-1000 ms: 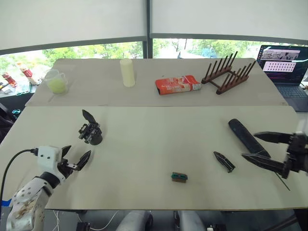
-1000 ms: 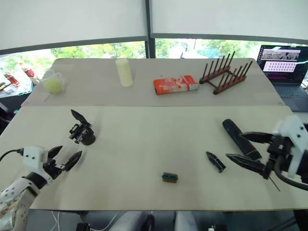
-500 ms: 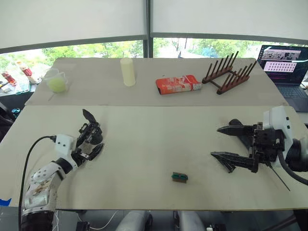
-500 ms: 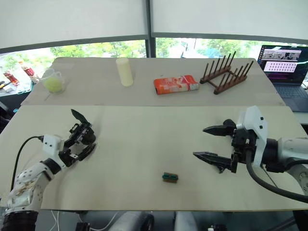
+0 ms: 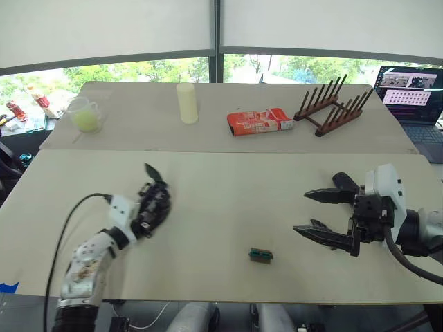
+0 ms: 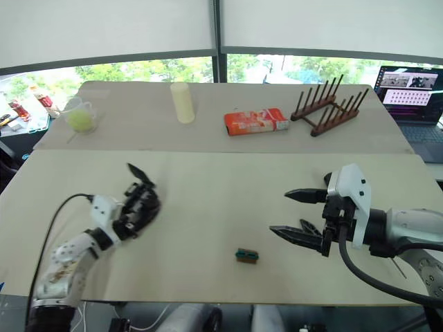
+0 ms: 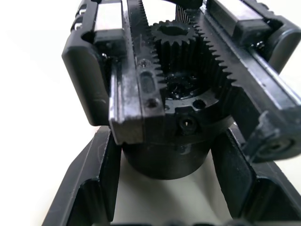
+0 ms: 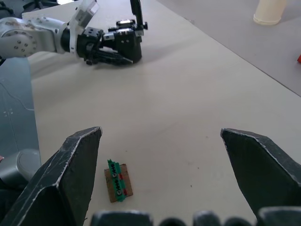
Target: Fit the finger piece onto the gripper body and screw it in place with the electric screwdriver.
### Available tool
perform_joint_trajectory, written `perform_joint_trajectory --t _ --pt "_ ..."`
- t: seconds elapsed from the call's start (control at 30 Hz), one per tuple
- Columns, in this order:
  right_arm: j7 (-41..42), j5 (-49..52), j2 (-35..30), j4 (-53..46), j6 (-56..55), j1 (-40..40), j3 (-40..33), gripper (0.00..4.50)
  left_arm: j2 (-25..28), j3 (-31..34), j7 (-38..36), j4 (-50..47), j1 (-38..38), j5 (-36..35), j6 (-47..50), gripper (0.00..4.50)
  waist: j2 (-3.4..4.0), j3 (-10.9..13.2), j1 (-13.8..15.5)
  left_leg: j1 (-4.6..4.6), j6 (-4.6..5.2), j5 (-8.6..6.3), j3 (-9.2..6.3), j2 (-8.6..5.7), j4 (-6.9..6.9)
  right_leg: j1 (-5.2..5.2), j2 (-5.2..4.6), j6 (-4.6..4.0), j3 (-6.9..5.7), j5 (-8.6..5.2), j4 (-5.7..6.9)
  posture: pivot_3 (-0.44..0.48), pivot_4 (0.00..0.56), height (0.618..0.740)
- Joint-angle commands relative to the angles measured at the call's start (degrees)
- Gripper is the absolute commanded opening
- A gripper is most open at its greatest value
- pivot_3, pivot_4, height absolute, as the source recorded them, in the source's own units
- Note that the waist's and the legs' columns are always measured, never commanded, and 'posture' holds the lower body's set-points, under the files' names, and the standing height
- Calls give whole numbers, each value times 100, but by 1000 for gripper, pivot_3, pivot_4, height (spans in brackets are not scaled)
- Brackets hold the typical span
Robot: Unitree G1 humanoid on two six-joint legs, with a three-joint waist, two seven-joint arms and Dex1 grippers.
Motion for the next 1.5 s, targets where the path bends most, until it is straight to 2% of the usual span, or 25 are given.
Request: perform_joint_trajectory --t 0.03,0.17,0.33,0.57,0.63,0.7,0.73,0.83,0.93,1.17,1.5 --pt "-111 134 97 -281 -1 203 -181 4500 -237 -591 217 -918 -309 93 304 2281 -6 3 -1 0 0 0 0 1 1 2 0 0 3 0 0 0 150 740" --pt "-223 155 145 -422 -12 344 -163 4500 -586 -1209 273 -578 -863 412 323 2281 -7 3 -13 1 0 0 0 1 2 -1 3 0 5 0 5 0 150 740" --pt "-294 158 152 -502 -34 430 -152 4500 -984 -1617 397 -77 -1398 635 393 2281 -7 3 -58 3 39 23 0 4 -4 -5 5 0 2 0 5 0 150 740" --pt "-531 148 223 -557 -47 477 -132 4500 -1087 -1952 325 489 -1674 939 604 2281 -8 4 -43 3 42 25 1 4 -2 -3 4 0 6 0 5 0 150 740" --pt "-578 138 248 -598 -55 535 -161 4500 -1002 -1899 86 611 -1709 819 612 3346 -8 4 -21 3 41 25 0 4 -1 -2 4 0 7 0 6 0 150 740" --pt "-633 131 268 -626 -58 553 -163 4500 -843 -1811 -288 702 -1781 642 618 4172 -8 4 -25 4 41 25 0 4 -2 -2 5 0 6 0 7 0 150 740" --pt "-669 150 272 -662 -47 562 -170 4500 -663 -1765 -633 807 -1859 536 642 4404 -7 4 -29 5 41 25 0 4 -2 -2 5 0 6 0 7 0 150 740" --pt "-710 152 234 -726 -43 556 -163 4500 -195 -1744 -1661 1278 -2097 343 361 4404 -4 2 -65 7 39 27 0 6 -5 -6 10 0 0 0 9 0 150 740" --pt "-614 37 122 -719 -85 548 -140 4500 111 -1830 -2673 2285 -2558 405 -365 4404 -3 1 -72 9 39 28 0 6 -9 -7 10 0 -3 0 8 0 150 740" --pt "-562 152 -1 -727 -14 492 -269 4500 -288 -1619 -3187 4177 -3842 510 -1229 4404 -8 4 -29 0 45 26 -1 1 11 0 2 0 -11 0 4 0 150 740" --pt "-699 98 99 -845 -70 649 -235 4500 -697 -1739 -3680 5012 -4220 857 -1812 4404 -9 4 -66 -8 50 24 -1 3 19 -5 1 0 -4 0 7 0 150 740"
